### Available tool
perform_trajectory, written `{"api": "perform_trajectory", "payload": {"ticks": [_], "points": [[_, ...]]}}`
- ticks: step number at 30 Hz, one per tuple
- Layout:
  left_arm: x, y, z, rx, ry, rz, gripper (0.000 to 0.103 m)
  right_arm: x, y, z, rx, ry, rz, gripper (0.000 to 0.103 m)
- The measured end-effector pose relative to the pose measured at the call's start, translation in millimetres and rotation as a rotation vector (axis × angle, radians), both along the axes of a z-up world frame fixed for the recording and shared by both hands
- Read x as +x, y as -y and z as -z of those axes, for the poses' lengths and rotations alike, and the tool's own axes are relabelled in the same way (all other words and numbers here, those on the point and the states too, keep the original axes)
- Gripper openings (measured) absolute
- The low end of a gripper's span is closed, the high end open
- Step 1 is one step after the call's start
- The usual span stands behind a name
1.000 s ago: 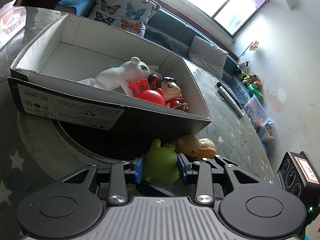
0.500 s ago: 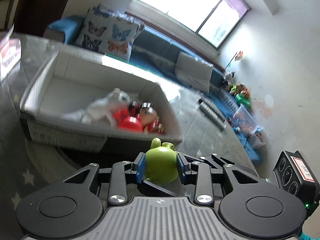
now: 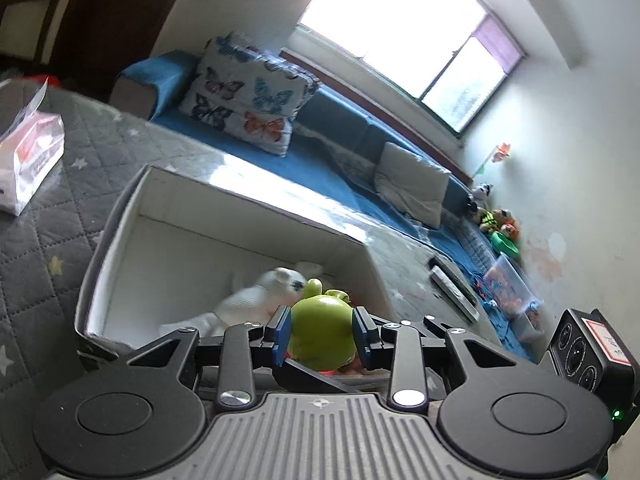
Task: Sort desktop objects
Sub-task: 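Carry the green toy into the shoebox and open the left gripper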
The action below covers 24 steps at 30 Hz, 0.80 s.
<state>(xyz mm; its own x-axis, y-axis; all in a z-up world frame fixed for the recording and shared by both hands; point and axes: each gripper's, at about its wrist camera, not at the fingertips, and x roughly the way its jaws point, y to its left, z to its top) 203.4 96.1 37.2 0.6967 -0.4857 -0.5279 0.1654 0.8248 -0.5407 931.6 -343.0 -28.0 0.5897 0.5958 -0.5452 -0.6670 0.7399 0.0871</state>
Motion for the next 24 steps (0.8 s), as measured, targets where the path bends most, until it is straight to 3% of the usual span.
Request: {"api": "perform_trajectory", "payload": {"ticks": [10, 15, 24], "points": [[38, -16, 31, 0.001, -0.100, -0.032, 0.033, 43, -23, 26, -0.030, -0.123, -0.013, 0.078], [42, -17, 42, 0.004, -0.131, -0.036, 0.033, 43, -25, 30, -0.037, -0.130, -0.013, 0.079], [24, -16, 29, 0.016, -0.098, -0.059, 0.033, 17, -12, 16, -0.012, -0.082, -0.005, 0.083]]}}
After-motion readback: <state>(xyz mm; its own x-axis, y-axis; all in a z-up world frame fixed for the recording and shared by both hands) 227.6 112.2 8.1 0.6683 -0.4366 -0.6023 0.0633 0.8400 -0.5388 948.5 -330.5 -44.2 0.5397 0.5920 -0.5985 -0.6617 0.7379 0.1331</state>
